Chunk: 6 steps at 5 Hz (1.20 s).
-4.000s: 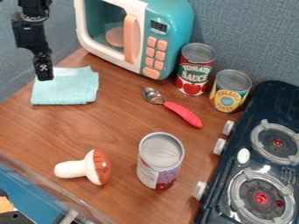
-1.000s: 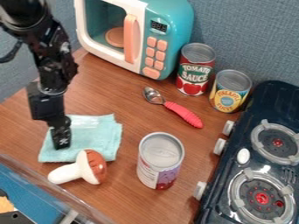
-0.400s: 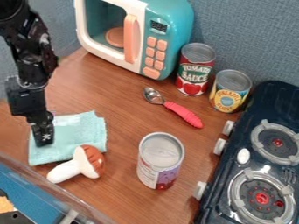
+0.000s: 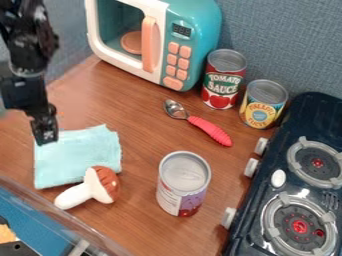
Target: Moved the blue cloth to the bottom left corner of the table
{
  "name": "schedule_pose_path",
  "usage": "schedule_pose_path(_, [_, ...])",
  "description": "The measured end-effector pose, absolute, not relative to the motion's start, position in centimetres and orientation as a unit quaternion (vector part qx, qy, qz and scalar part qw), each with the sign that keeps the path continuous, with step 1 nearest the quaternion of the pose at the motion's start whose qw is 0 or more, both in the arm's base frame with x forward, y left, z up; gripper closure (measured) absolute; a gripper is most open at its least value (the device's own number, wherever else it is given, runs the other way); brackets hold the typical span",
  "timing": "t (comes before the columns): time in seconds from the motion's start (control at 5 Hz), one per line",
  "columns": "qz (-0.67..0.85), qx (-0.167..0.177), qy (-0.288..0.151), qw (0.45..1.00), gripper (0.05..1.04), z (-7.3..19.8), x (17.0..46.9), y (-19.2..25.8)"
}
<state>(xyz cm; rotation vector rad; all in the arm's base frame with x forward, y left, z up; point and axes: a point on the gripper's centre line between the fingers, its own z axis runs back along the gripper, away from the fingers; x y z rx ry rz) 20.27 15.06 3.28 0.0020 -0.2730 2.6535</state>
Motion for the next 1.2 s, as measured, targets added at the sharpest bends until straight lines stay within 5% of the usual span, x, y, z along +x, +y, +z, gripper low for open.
schedule_pose_path(1.2, [0.970,-0.013,-0.118,0.211,0.083,4.91,20.18,15.30])
